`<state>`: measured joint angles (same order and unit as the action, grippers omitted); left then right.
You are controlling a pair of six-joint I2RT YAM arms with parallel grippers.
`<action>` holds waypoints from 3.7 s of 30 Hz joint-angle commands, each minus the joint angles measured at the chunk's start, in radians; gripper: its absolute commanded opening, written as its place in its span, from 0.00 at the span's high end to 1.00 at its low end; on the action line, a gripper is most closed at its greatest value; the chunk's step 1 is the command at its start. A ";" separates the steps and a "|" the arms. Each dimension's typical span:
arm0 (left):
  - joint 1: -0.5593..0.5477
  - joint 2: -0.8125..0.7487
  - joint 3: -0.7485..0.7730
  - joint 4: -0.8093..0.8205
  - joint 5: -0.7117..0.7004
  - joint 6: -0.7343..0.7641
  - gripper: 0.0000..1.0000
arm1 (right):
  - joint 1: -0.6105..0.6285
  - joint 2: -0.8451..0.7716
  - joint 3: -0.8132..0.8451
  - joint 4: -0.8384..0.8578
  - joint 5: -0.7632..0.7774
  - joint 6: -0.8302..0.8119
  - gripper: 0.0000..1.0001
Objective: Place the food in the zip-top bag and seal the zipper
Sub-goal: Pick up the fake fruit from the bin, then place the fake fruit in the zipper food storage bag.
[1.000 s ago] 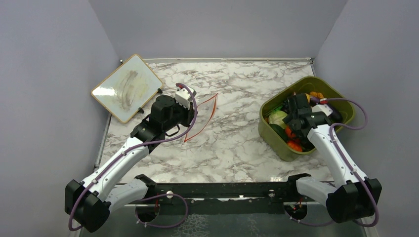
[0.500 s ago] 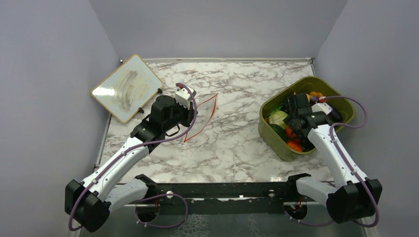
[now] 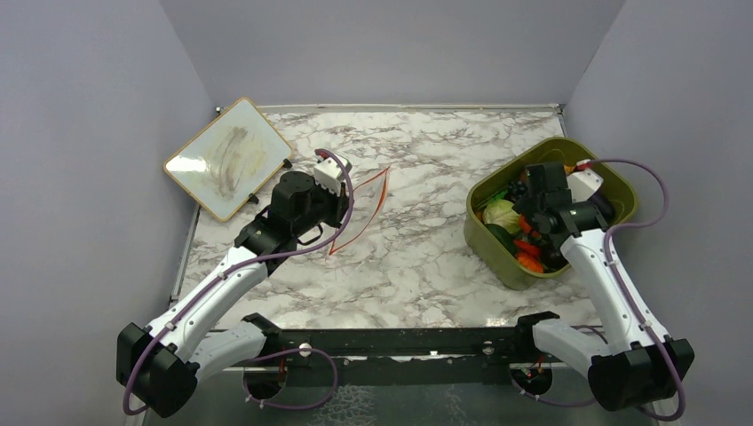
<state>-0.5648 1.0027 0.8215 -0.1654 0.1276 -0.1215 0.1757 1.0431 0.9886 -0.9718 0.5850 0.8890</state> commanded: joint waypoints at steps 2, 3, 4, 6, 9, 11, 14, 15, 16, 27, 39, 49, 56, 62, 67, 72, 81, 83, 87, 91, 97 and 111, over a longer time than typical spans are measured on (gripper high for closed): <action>0.000 0.000 0.000 0.029 -0.027 0.005 1.00 | -0.002 -0.064 0.088 0.082 -0.054 -0.109 0.51; 0.000 -0.001 -0.008 0.034 -0.036 -0.001 1.00 | -0.003 -0.068 0.092 0.107 -0.097 -0.146 0.51; 0.000 -0.001 -0.014 0.043 -0.042 -0.008 1.00 | -0.003 -0.070 0.097 0.133 -0.148 -0.191 0.51; -0.001 0.005 -0.020 0.062 -0.046 -0.027 1.00 | -0.002 -0.068 0.110 0.139 -0.213 -0.216 0.51; 0.000 0.019 -0.013 0.066 -0.020 -0.045 1.00 | -0.002 -0.093 0.088 0.193 -0.309 -0.257 0.52; 0.000 0.021 -0.012 0.077 -0.011 -0.058 1.00 | -0.003 -0.107 0.087 0.221 -0.361 -0.290 0.53; -0.001 0.027 -0.007 0.099 0.008 -0.069 1.00 | -0.002 -0.109 0.119 0.227 -0.436 -0.339 0.54; 0.000 0.032 0.001 0.097 0.008 -0.069 1.00 | -0.002 -0.114 0.126 0.231 -0.457 -0.347 0.55; 0.000 0.039 0.010 0.089 0.004 -0.069 1.00 | -0.002 -0.122 0.130 0.235 -0.476 -0.355 0.55; 0.000 0.080 0.044 0.074 0.037 -0.062 1.00 | -0.002 -0.231 0.028 0.458 -0.905 -0.444 0.58; 0.000 0.100 0.051 0.087 0.101 -0.145 1.00 | 0.044 -0.186 -0.040 0.640 -1.135 -0.381 0.60; 0.000 0.138 0.131 0.045 0.150 -0.246 1.00 | 0.285 -0.052 -0.012 0.729 -0.988 -0.347 0.60; 0.000 0.128 0.123 0.050 0.174 -0.262 1.00 | 0.509 0.045 0.053 0.833 -0.862 -0.277 0.60; 0.000 0.092 0.101 0.055 0.192 -0.288 1.00 | 0.594 0.125 0.071 0.905 -0.811 -0.216 0.59; 0.000 0.042 0.051 0.112 0.225 -0.346 1.00 | 0.605 0.149 0.055 0.906 -0.689 -0.190 0.57; 0.000 0.037 0.060 0.080 0.283 -0.377 1.00 | 0.605 0.149 0.045 0.823 -0.573 -0.144 0.57; 0.000 0.045 0.026 0.186 0.339 -0.449 1.00 | 0.605 0.107 -0.017 0.741 -0.507 -0.084 0.56; 0.000 0.052 0.027 0.196 0.342 -0.457 1.00 | 0.605 0.103 -0.025 0.736 -0.491 -0.081 0.56; 0.000 0.044 0.017 0.206 0.349 -0.451 1.00 | 0.605 0.129 -0.013 0.707 -0.475 -0.077 0.53; 0.000 0.024 -0.003 0.208 0.322 -0.440 1.00 | 0.605 0.164 -0.010 0.710 -0.482 -0.075 0.49; 0.001 0.008 -0.023 0.226 0.294 -0.423 1.00 | 0.605 0.214 0.037 0.708 -0.552 -0.118 0.30; 0.000 0.061 -0.005 0.194 0.220 -0.351 1.00 | 0.605 0.125 0.026 0.701 -0.690 -0.282 0.15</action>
<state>-0.5648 1.0534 0.8062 0.0162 0.3901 -0.5018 0.7773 1.1946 0.9825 -0.2619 -0.0235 0.7128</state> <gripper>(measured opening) 0.013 0.854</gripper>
